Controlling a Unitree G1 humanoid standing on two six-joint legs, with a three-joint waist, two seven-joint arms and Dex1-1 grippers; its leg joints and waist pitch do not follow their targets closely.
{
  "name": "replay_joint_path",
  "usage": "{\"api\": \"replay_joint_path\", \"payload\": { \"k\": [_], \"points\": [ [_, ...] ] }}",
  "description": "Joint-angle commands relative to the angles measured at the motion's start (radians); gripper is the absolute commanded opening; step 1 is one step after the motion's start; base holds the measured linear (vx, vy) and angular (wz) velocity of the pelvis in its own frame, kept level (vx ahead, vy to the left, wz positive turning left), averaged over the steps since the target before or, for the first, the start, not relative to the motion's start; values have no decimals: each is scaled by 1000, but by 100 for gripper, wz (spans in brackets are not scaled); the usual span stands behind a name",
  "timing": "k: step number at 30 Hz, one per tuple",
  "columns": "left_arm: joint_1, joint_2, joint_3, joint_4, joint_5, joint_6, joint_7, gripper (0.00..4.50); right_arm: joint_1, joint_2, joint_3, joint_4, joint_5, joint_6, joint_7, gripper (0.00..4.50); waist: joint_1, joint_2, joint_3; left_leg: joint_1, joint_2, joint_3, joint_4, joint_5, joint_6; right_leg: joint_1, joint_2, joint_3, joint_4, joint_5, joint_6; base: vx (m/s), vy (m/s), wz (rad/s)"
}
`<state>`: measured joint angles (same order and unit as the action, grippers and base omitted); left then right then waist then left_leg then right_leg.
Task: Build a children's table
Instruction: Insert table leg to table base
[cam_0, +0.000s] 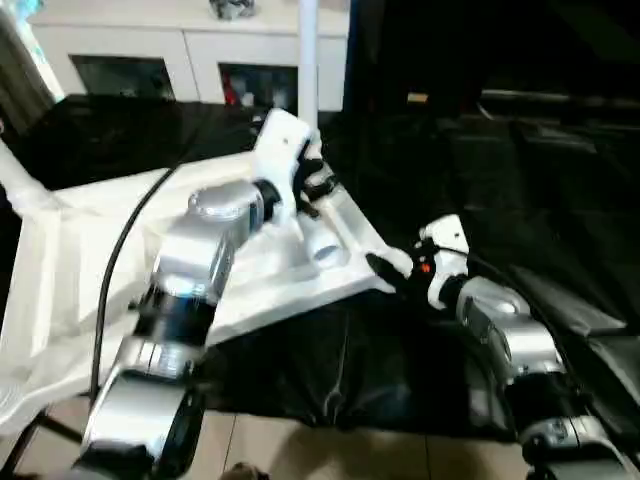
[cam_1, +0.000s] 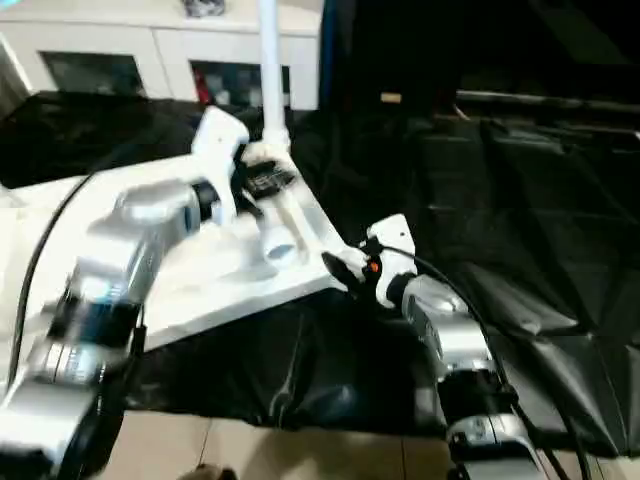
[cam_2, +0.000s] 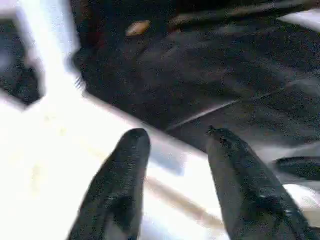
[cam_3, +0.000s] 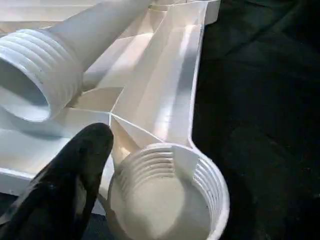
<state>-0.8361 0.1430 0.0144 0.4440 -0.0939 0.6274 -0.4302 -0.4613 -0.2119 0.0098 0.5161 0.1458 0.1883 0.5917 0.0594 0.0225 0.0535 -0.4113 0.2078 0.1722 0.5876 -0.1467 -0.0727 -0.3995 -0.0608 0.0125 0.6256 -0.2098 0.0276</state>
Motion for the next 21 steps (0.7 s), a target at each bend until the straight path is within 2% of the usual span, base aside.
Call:
{"api": "replay_joint_path", "payload": {
  "k": [1,3,4,5,6,8,10,13,14,15,16,18,21],
  "points": [
    [-32,-6,24,68,-8,22,52,237,5,0,6,-21,-1,10,-6,450,7,-8,-81,31,-5,5,-48,-121,37,48,-34,3,-65,71,-232,0,0,0],
    [-65,-11,22,156,11,10,92,245,6,1,6,-23,-2,11,-7,450,10,-7,-82,29,-6,4,-47,-109,47,50,-34,1,-62,107,-243,0,0,0],
    [-85,-16,25,210,17,0,110,260,6,3,6,-22,-2,11,-9,450,13,-3,-84,31,-3,2,-45,-107,52,49,-36,1,-60,129,-252,0,0,0],
    [-109,-20,27,273,29,-21,137,268,7,5,6,-24,-2,12,-10,450,11,-5,-82,29,-5,4,-45,-109,55,48,-34,1,-61,133,-254,0,0,0],
    [-126,-22,29,317,36,-39,155,272,7,6,7,-25,-2,12,-12,450,16,2,-85,33,-3,2,-43,-118,55,48,-37,0,-61,136,-255,0,0,0],
    [-162,-37,67,388,7,-59,166,289,8,8,6,-28,-2,13,-15,450,19,-3,-82,31,-3,1,-46,-128,53,50,-38,-1,-62,132,-259,0,0,0],
    [-188,-44,87,434,-8,-73,170,309,9,8,5,-31,-2,14,-18,450,25,1,-81,33,-2,1,-46,-143,46,49,-41,0,-64,120,-265,0,0,0],
    [-220,-55,128,479,-47,-78,170,331,11,7,3,-32,-2,14,-22,450,32,1,-80,33,-1,0,-48,-162,35,50,-44,-1,-64,105,-267,0,0,0],
    [-234,-58,139,501,-59,-85,171,331,13,6,2,-33,-2,14,-23,450,33,1,-80,33,-1,0,-48,-163,34,50,-44,-1,-63,105,-267,0,0,0],
    [-244,-59,143,521,-64,-92,171,350,13,5,2,-33,-2,14,-24,450,32,0,-79,32,-1,-1,-49,-167,33,51,-45,-2,-64,100,-266,0,0,0],
    [-253,-61,155,540,-76,-94,170,355,13,5,2,-33,-3,14,-25,450,32,4,-79,31,-1,-2,-50,-173,31,51,-46,-2,-65,88,-263,0,0,0],
    [-268,-64,169,578,-86,-99,171,366,13,5,3,-32,-6,14,-27,450,31,0,-79,31,-2,-2,-51,-175,28,51,-45,-2,-65,89,-262,0,0,0],
    [-286,-70,185,649,-90,-108,172,397,10,7,5,-31,-8,14,-30,450,31,1,-79,31,-2,-2,-50,-174,30,51,-46,-2,-66,91,-259,0,0,0]
  ]
}}
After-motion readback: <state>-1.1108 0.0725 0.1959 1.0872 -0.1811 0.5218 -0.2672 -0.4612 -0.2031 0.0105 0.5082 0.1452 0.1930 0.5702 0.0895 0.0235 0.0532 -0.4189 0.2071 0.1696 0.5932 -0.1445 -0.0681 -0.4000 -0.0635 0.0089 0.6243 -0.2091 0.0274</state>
